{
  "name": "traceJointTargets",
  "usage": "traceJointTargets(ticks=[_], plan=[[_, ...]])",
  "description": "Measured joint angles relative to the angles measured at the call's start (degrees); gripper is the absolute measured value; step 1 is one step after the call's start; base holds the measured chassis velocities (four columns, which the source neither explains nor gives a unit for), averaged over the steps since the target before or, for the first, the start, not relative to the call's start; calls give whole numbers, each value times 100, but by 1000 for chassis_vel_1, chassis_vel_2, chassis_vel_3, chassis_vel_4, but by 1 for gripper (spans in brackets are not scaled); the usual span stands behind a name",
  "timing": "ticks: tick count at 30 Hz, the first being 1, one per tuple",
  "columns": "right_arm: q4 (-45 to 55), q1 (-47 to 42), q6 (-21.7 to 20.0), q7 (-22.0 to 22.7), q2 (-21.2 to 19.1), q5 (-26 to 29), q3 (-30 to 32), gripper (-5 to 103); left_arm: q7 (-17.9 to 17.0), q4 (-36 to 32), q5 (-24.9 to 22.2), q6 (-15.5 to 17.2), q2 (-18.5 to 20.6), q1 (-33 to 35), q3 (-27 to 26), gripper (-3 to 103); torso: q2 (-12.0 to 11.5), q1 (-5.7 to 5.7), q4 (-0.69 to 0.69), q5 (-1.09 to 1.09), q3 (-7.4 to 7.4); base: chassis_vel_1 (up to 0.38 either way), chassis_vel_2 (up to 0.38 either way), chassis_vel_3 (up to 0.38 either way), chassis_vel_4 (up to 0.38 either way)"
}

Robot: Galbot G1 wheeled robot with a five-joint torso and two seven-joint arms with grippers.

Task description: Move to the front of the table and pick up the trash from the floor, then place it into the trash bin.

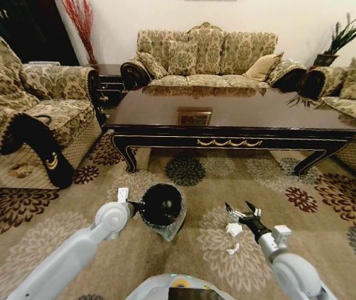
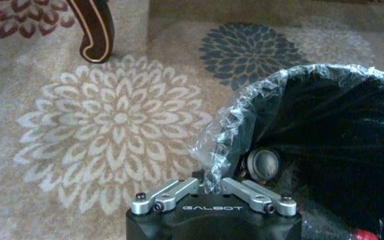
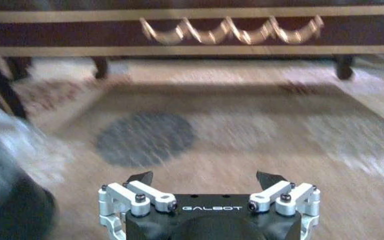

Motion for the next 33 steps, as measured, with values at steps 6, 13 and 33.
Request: traceJointTargets(ticks=[6, 13, 33], plan=[[-901, 168, 174, -101, 191, -236, -14, 100, 92, -81, -11, 0, 93, 90, -85, 0, 0, 0, 0, 1, 1, 0, 0, 0, 0], [-1500, 402, 303, -197, 291, -475, -171, 100, 101, -299, -23, 0, 102, 385, -328, 0, 0, 0, 4, 0, 0, 0, 0, 0, 0], [-2647, 1063, 504, -322, 426, -1136, -817, 100, 58, -432, -2, 0, 232, 775, -760, 0, 0, 0, 3, 0, 0, 0, 0, 0, 0]])
